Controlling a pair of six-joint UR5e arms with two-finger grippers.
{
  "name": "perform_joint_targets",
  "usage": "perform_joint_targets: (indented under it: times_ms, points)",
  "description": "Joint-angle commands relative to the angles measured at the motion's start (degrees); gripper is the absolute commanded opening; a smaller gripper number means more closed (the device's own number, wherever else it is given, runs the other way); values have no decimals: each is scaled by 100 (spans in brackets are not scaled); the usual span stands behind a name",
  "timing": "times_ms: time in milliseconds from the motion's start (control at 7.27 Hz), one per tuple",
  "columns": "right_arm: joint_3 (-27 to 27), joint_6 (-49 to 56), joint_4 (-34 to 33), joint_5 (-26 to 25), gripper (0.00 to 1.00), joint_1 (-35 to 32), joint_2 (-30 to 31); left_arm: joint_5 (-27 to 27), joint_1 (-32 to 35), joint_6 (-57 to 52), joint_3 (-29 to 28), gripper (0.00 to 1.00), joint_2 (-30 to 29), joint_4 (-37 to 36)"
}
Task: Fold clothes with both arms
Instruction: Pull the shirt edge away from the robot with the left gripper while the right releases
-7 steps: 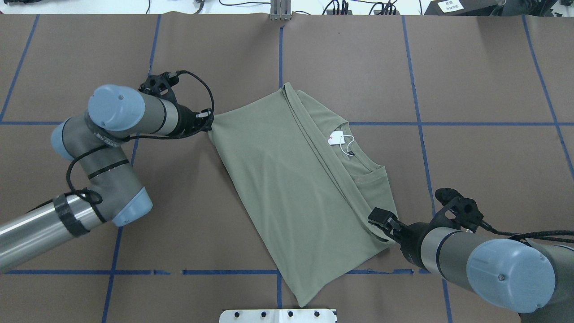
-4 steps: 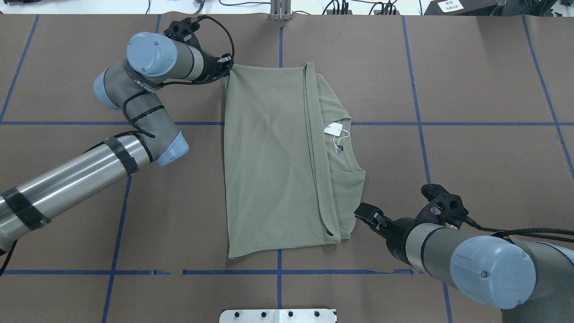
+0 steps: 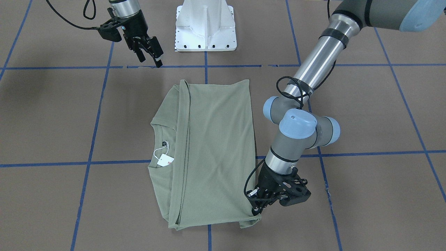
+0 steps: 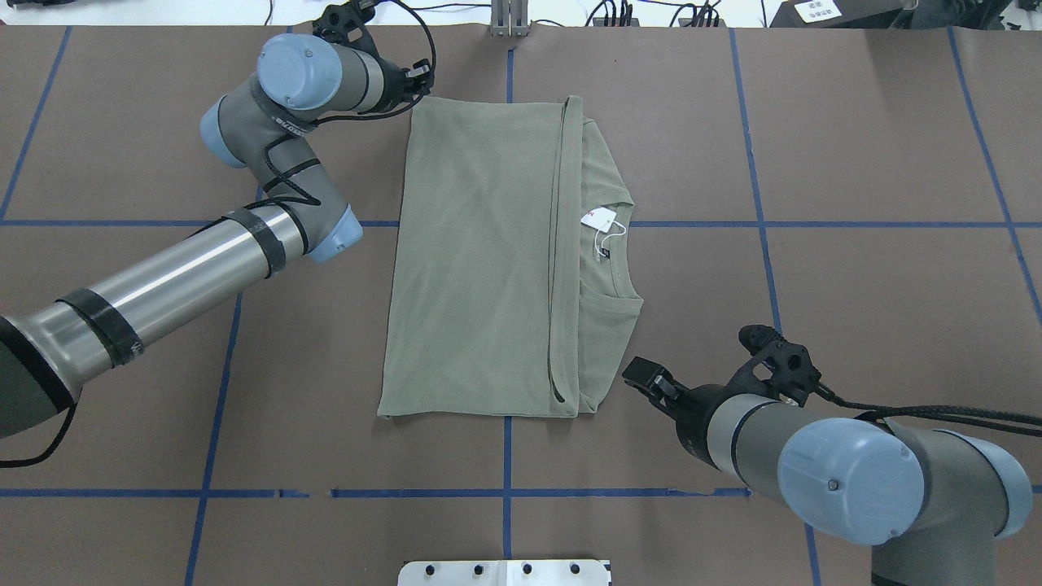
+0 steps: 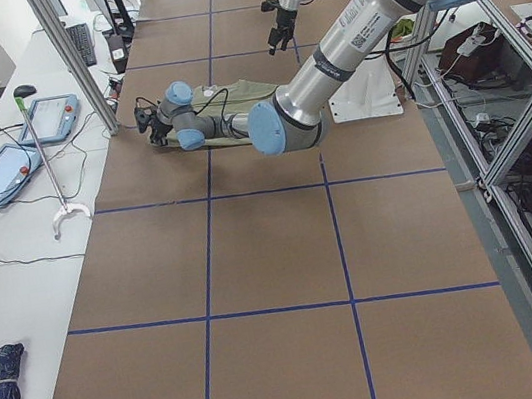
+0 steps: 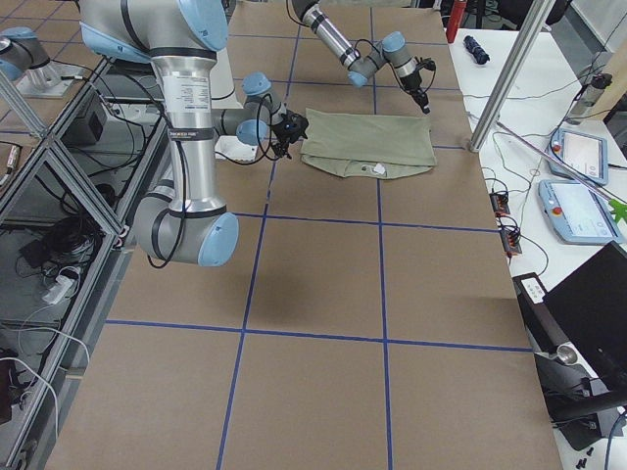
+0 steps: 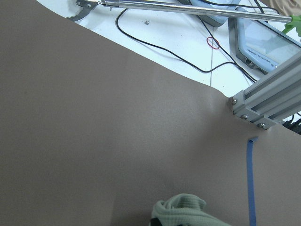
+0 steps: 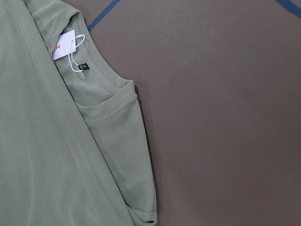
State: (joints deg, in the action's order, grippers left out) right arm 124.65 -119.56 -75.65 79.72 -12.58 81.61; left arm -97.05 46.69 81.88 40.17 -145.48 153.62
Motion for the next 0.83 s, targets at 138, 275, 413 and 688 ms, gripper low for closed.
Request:
perform_joint_targets:
  times_ms: [138, 275, 413, 688]
  points:
    - [-834, 1076, -629, 52, 100, 1, -1081, -680, 50, -75, 2329, 61, 1622, -8]
    - [-1037, 1650, -1009, 183, 100, -8, -1443, -753, 50, -67, 2398, 61, 1706, -17]
    - [-1109, 2090, -1030, 324, 100, 1, -1455, -754, 50, -67, 2390, 61, 1733, -17]
    - [-1336, 3748, -1379, 1442, 100, -479, -1796, -763, 50, -67, 2390, 62, 1813, 10]
